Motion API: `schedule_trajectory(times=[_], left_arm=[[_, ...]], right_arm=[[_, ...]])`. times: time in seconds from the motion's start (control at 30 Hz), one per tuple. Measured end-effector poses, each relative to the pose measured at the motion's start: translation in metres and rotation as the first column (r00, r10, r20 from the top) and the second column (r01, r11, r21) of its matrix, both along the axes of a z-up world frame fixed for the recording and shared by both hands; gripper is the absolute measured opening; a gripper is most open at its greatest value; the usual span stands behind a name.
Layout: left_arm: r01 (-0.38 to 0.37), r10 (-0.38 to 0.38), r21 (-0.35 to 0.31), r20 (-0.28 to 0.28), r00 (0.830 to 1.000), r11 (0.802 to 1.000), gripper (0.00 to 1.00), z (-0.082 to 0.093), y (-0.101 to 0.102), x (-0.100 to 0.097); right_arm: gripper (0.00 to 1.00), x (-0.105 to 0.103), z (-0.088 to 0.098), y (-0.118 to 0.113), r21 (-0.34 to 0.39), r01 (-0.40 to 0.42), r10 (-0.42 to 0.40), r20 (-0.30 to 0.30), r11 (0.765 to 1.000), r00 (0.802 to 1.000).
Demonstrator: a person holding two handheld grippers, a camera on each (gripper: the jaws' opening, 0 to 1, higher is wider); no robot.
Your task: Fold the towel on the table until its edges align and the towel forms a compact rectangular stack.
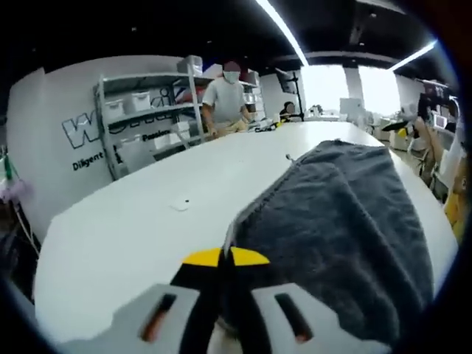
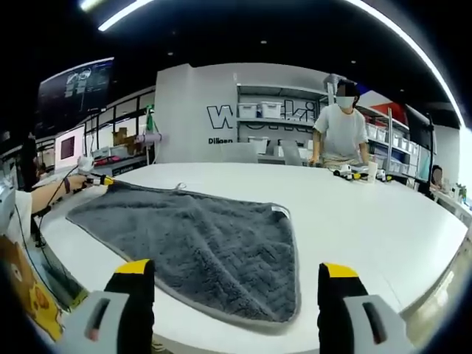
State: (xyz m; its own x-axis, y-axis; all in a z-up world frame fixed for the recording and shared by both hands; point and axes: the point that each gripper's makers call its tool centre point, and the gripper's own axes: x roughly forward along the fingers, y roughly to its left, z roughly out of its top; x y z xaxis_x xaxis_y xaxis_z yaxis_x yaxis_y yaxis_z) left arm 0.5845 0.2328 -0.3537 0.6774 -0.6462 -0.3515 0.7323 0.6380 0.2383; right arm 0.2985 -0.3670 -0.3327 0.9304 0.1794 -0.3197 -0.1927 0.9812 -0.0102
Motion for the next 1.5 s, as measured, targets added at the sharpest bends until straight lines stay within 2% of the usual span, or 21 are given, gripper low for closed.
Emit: schedule_trajectory(times=[0.1, 0.23, 0.43, 0.63, 0.8, 0.97, 1.13, 1.2, 1.33, 1.5], left_arm=[[0.036, -0.039, 0.061, 0.051, 0.998, 0.997, 0.04, 0.006, -0.002, -0.025], [0.084, -0.092, 0.080, 0.096, 0.991, 0.993, 0.04, 0.011, -0.009, -0.060], [0.136, -0.145, 0.062, 0.158, 0.977, 0.989, 0.04, 0.020, -0.009, -0.107], [0.191, -0.195, 0.038, 0.166, 0.967, 0.981, 0.04, 0.022, -0.004, -0.145], [0.202, -0.197, -0.010, 0.180, 0.964, 0.979, 0.04, 0.024, 0.006, -0.172], [0.204, -0.194, -0.031, 0.194, 0.961, 0.978, 0.04, 0.029, 0.011, -0.186], [0.246, -0.223, -0.066, 0.247, 0.943, 0.967, 0.04, 0.049, 0.008, -0.207], [0.266, -0.258, -0.006, 0.221, 0.941, 0.964, 0.04, 0.038, 0.007, -0.216], [0.296, -0.295, 0.019, 0.161, 0.942, 0.955, 0.04, 0.018, 0.007, -0.231], [0.303, -0.306, 0.050, 0.105, 0.946, 0.952, 0.04, -0.004, 0.014, -0.238]], right_arm=[[0.96, -0.002, 0.000, -0.001, 0.001, -0.003, 0.003, 0.004, 1.000, 1.000], [0.96, -0.003, -0.002, -0.001, 0.008, -0.007, 0.007, 0.003, 1.000, 1.000], [0.96, 0.000, -0.004, 0.006, 0.016, -0.027, 0.027, 0.003, 1.000, 1.000], [0.96, 0.001, -0.006, 0.013, 0.020, -0.047, 0.047, 0.000, 0.999, 0.999], [0.95, 0.001, -0.010, 0.014, 0.024, -0.043, 0.043, -0.008, 0.999, 0.999], [0.95, 0.001, -0.012, 0.017, 0.026, -0.046, 0.047, -0.017, 0.999, 0.999], [0.95, 0.001, -0.011, 0.020, 0.027, -0.051, 0.052, -0.012, 0.998, 0.999], [0.95, 0.001, -0.012, 0.020, 0.025, -0.052, 0.052, -0.015, 0.998, 0.999], [0.95, 0.001, -0.014, 0.018, 0.028, -0.048, 0.049, -0.019, 0.998, 0.999], [0.95, 0.001, -0.014, 0.018, 0.028, -0.049, 0.050, -0.022, 0.998, 0.999]])
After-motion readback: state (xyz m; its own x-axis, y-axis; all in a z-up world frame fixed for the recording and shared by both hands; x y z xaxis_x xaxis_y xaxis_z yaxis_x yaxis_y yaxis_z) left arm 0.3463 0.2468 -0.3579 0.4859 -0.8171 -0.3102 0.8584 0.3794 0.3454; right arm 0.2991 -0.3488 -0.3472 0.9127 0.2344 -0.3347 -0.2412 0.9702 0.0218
